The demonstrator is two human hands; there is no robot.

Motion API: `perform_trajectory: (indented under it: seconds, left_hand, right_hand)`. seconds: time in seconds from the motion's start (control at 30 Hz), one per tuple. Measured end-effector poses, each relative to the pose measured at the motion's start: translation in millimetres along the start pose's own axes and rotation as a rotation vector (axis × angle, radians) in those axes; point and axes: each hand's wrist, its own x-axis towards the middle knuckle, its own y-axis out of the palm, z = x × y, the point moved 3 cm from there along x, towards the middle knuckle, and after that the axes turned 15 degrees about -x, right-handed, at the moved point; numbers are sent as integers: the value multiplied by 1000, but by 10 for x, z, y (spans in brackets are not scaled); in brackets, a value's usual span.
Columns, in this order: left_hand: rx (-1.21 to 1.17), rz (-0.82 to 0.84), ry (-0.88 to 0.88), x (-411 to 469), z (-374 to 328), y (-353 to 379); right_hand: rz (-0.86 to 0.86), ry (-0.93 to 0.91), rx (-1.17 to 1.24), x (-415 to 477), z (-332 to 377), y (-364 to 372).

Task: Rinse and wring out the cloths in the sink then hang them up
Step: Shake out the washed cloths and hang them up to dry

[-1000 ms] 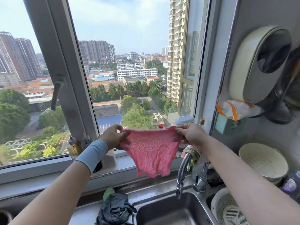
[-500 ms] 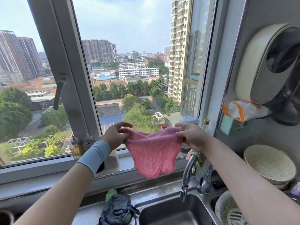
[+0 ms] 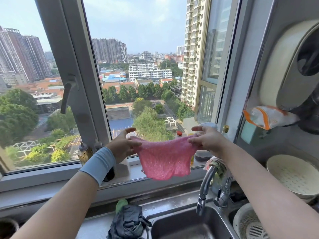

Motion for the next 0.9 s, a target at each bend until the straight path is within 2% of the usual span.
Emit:
perform_trajectory:
  seconds: [0.07,0.1,0.17,0.23,0.3,0.33,0.4,0.47,0.5,0.6,0.63,0.7,0.8,0.9]
  left_hand:
    - [125,70,-24,-27,-16,-20]
    - [265,59,3,-31,-17,-21]
    - [656,-47,112,-34,-32,-14]
    - [1018,-171,214,-38,-41,4]
    - [1192,-230,277,-38,-16,37]
    - [1210,-248,299,-29,-4,50]
    - [1124,-295,316,-10,9,46]
    - [959,-357,279,-6,12,18]
    - [839,-337,236,-10,14,3]
    - [380,-58,54,-50,29,43]
    - [368,40,27,-72,20,71]
    - [620,169,8,-120,-2,138]
    - [1089,158,51,-144,-16,228]
    - [1245,152,188,-122,-65,291]
  right_hand:
    - [7,-25,-7,8,-10,-3]
    - [14,-39,-7,5,-5,4]
    - [25,-56,-79,-8,6,23]
    - [-16,-70,-301,3,15,42]
    - [-103,-108,-495,23,24,58]
    - [-160,-124,-504,28,27,61]
    - [-268,-110,-335,38,2,18]
    - [-242,-48,-53,23,-37,3]
    - [-196,-27,44,9,-48,12]
    - [-24,-33,194,-42,-46,48]
    - [31,-39,240,-70,-31,52]
    - [79,-51,269,-112,-3,30]
    - [10,-58,110,-166,16,-41]
    - [-162,-73,-210,-206,4,-108]
